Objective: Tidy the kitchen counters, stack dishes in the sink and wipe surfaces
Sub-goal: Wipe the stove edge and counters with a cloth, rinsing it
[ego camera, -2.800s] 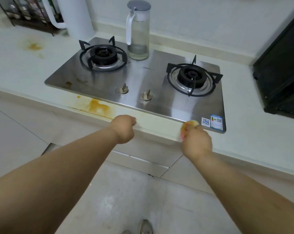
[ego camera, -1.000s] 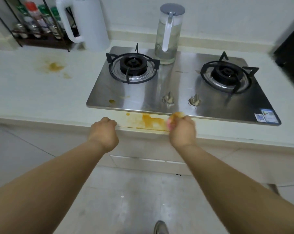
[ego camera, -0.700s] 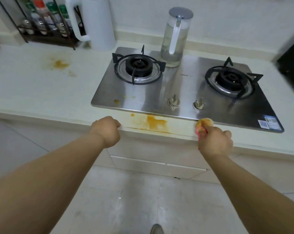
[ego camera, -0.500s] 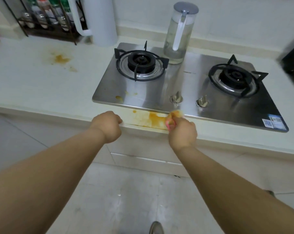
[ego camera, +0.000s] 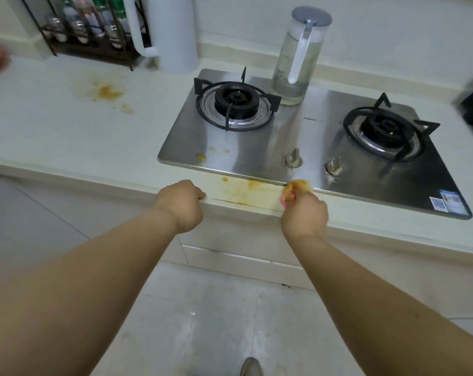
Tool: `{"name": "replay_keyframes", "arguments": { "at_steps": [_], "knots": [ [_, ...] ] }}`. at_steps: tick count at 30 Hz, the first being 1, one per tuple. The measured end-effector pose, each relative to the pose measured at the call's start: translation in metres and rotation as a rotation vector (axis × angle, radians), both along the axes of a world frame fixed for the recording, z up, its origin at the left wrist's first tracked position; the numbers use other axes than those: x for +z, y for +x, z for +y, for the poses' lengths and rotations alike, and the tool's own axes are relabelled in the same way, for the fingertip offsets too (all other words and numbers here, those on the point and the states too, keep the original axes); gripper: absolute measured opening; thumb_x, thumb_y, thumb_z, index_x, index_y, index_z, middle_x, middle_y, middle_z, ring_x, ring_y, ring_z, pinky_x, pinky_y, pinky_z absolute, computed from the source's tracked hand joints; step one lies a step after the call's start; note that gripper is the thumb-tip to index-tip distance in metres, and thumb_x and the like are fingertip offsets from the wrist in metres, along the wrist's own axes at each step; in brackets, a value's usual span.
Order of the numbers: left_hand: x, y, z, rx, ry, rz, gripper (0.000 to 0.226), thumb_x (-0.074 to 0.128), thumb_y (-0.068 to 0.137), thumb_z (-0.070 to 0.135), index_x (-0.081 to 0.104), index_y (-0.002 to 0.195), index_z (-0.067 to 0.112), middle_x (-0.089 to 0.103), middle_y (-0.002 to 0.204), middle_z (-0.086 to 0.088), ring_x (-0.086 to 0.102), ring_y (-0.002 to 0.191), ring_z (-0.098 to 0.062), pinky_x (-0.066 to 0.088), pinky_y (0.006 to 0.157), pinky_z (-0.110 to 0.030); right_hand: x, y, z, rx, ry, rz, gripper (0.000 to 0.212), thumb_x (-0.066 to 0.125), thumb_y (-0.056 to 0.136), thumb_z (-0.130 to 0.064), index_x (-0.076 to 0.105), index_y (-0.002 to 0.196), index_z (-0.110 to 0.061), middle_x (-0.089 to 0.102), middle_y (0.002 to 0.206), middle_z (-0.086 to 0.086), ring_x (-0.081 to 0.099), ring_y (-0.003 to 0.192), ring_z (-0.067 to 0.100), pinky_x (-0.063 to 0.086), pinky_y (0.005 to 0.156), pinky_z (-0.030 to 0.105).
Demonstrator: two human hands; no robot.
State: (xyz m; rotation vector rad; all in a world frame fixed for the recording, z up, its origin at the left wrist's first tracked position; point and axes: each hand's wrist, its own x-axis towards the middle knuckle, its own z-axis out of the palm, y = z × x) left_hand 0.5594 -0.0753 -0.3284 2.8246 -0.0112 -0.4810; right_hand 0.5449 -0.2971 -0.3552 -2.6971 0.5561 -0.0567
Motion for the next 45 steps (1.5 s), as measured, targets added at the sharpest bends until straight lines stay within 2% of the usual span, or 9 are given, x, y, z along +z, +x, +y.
{"name": "replay_keyframes", "arguments": {
  "at_steps": [6,11,15,18,22,29,34,39,45],
  "knots": [
    [0.003,0.004,0.002,-0.016,0.019,-0.003,0.057,0.047,0.08,0.003,0.056,0.132,0.025,0.051,0.138,0.0,0.047,0.128,-0.024,0.038,0.108,-0.032,-0.004,0.008,0.052,0.382,-0.015,0.012,0.028,0.042,0.088,-0.003,0.056,0.097,-0.026,0.06,0.113,0.004,0.047,0.096,0.03,0.034,0.079,0.03],
    [-0.001,0.002,0.005,-0.031,0.003,0.006,0.06,0.046,0.079,0.003,0.053,0.134,0.027,0.048,0.14,0.001,0.045,0.13,-0.025,0.036,0.11,-0.031,0.006,-0.02,-0.044,0.036,-0.132,-0.014,0.029,0.044,0.086,-0.002,0.062,0.098,-0.021,0.067,0.1,0.011,0.049,0.084,0.034,0.035,0.072,0.032],
    [-0.003,0.0,0.007,-0.055,-0.009,0.018,0.062,0.045,0.08,0.004,0.049,0.138,0.027,0.044,0.141,0.0,0.042,0.132,-0.027,0.033,0.112,-0.031,0.006,-0.006,-0.023,-0.103,-0.007,0.012,0.032,0.039,0.082,0.003,0.058,0.091,-0.021,0.063,0.1,0.012,0.049,0.097,0.034,0.043,0.079,0.031],
    [-0.004,0.0,0.007,-0.084,0.016,0.018,0.062,0.045,0.081,0.005,0.047,0.139,0.027,0.042,0.142,-0.001,0.04,0.133,-0.026,0.03,0.113,-0.03,0.0,0.009,0.036,0.116,0.017,0.007,0.034,0.041,0.086,0.001,0.061,0.109,-0.016,0.06,0.112,0.012,0.052,0.104,0.034,0.043,0.089,0.031],
    [0.001,0.0,0.005,-0.081,0.03,0.028,0.06,0.046,0.081,0.004,0.05,0.137,0.026,0.044,0.141,-0.002,0.042,0.132,-0.026,0.031,0.112,-0.028,0.001,0.02,0.092,0.369,0.065,0.044,0.028,0.041,0.086,-0.002,0.058,0.094,-0.023,0.06,0.115,0.009,0.048,0.105,0.031,0.037,0.083,0.029],
    [0.026,-0.015,0.02,0.057,-0.069,0.177,0.064,0.042,0.087,0.003,0.032,0.147,0.023,0.033,0.153,0.0,0.031,0.141,-0.02,0.026,0.113,-0.023,0.034,0.016,0.07,0.267,0.588,0.045,0.022,0.052,0.092,-0.017,0.07,0.101,-0.023,0.065,0.092,0.001,0.061,0.084,0.018,0.035,0.065,0.016],
    [0.07,-0.038,0.067,0.219,-0.089,0.149,0.063,0.043,0.09,0.006,0.025,0.15,0.018,0.03,0.154,-0.004,0.032,0.141,-0.021,0.027,0.113,-0.025,0.065,0.021,0.117,0.378,1.065,0.211,0.016,0.051,0.093,-0.008,0.061,0.088,-0.02,0.054,0.062,0.003,0.048,0.034,0.015,0.036,0.034,0.021],
    [0.099,-0.08,0.139,0.458,-0.186,0.086,0.067,0.047,0.09,0.01,0.021,0.151,0.02,0.035,0.152,-0.004,0.041,0.136,-0.021,0.035,0.109,-0.027,0.091,0.01,0.194,0.501,1.296,0.475,0.032,0.037,0.087,0.013,0.049,0.109,-0.007,0.056,0.05,0.013,0.051,0.033,0.022,0.039,0.033,0.022],
    [0.12,-0.133,0.24,0.795,-0.478,-0.035,0.084,0.063,0.084,0.015,0.016,0.152,0.02,0.036,0.151,-0.006,0.043,0.132,-0.022,0.038,0.096,-0.025,0.123,-0.017,0.331,0.708,1.372,0.665,0.049,0.027,0.079,0.021,0.05,0.114,-0.006,0.056,0.081,0.015,0.052,0.058,0.026,0.041,0.053,0.03]
  ]
}}
